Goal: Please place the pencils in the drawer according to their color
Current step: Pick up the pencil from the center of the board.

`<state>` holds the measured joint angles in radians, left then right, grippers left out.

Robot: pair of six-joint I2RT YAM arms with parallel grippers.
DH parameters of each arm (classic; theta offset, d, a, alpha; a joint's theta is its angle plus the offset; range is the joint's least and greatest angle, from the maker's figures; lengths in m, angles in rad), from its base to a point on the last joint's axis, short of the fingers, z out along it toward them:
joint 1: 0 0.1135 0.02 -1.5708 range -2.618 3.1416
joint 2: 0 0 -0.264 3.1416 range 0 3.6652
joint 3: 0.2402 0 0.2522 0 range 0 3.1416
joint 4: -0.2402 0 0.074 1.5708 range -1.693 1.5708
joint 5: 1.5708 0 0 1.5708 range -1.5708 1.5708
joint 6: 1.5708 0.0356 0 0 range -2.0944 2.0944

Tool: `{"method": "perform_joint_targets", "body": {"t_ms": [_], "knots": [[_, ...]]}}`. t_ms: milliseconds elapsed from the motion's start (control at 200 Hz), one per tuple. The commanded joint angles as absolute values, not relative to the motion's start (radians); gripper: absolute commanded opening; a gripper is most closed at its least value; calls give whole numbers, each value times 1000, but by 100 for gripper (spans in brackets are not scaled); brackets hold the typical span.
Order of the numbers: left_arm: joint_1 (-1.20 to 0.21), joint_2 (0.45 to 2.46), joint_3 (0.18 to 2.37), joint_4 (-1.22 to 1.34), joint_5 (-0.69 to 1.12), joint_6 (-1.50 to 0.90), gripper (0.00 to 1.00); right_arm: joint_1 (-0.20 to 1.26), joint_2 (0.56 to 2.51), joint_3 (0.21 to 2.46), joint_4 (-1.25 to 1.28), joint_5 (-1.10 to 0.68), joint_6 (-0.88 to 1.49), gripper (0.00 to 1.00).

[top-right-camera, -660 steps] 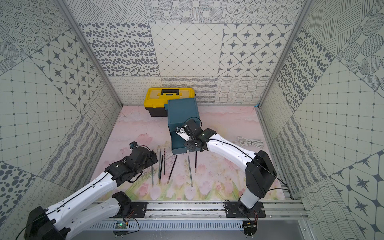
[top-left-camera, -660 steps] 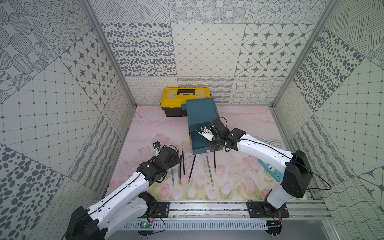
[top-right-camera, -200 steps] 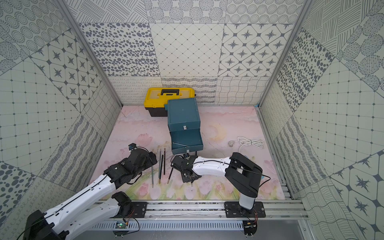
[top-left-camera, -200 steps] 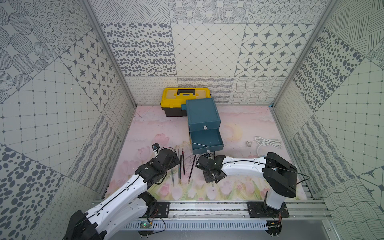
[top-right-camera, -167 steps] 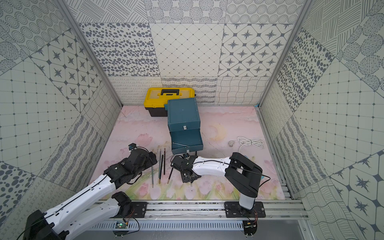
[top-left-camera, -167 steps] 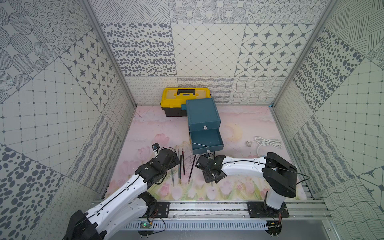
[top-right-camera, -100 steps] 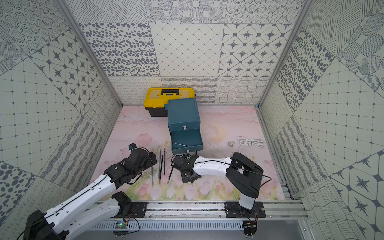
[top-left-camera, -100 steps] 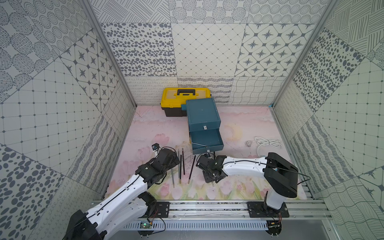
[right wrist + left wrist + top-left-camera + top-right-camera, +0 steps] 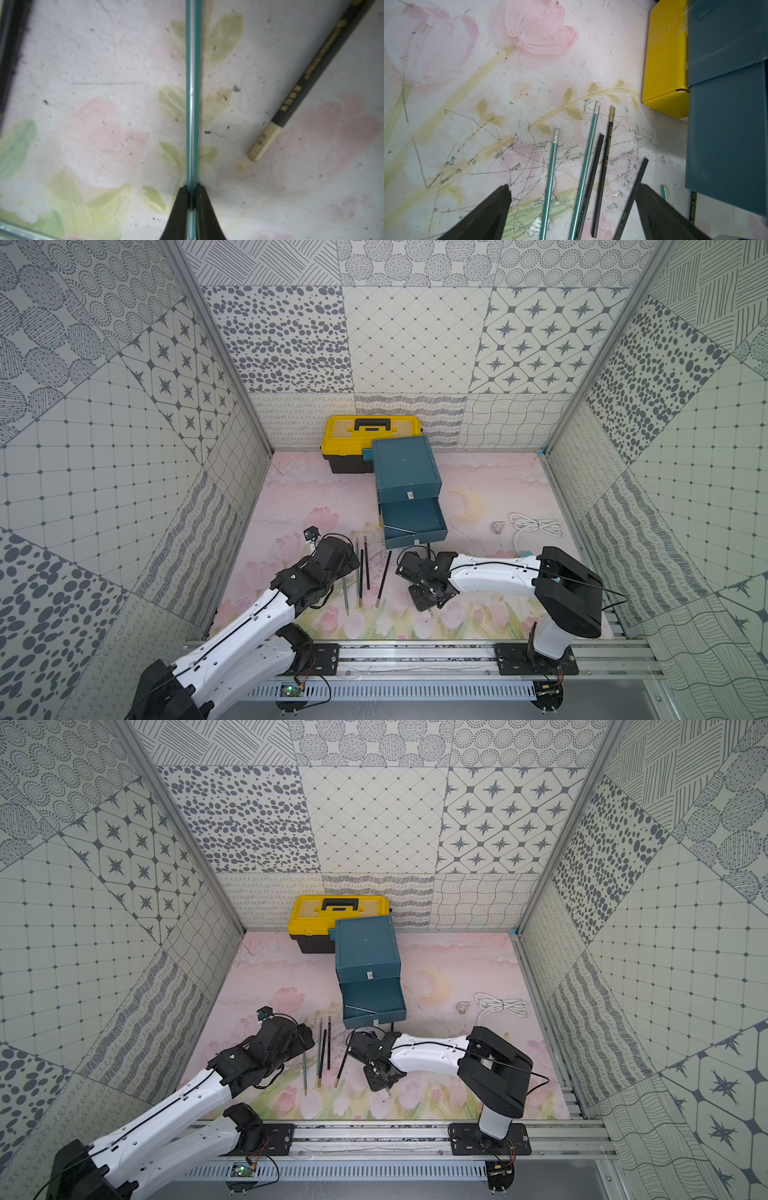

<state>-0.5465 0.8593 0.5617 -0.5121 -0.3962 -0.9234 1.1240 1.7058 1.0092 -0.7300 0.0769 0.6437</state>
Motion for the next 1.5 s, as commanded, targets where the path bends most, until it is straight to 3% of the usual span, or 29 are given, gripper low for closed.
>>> {"method": "perform_joint_targets", "body": {"t_ms": [0,1096,1491], "knots": [[-543,859,564,-498,-402,-933,99,1129,1654,1005,-759,64,568,0],[-540,799,591,-586,-492,-923,99,1147,1532,1180,-883,45,264,0],[-538,787,589,-596,-503,-913,99,1144,1521,1299,-918,146,149,0]]}}
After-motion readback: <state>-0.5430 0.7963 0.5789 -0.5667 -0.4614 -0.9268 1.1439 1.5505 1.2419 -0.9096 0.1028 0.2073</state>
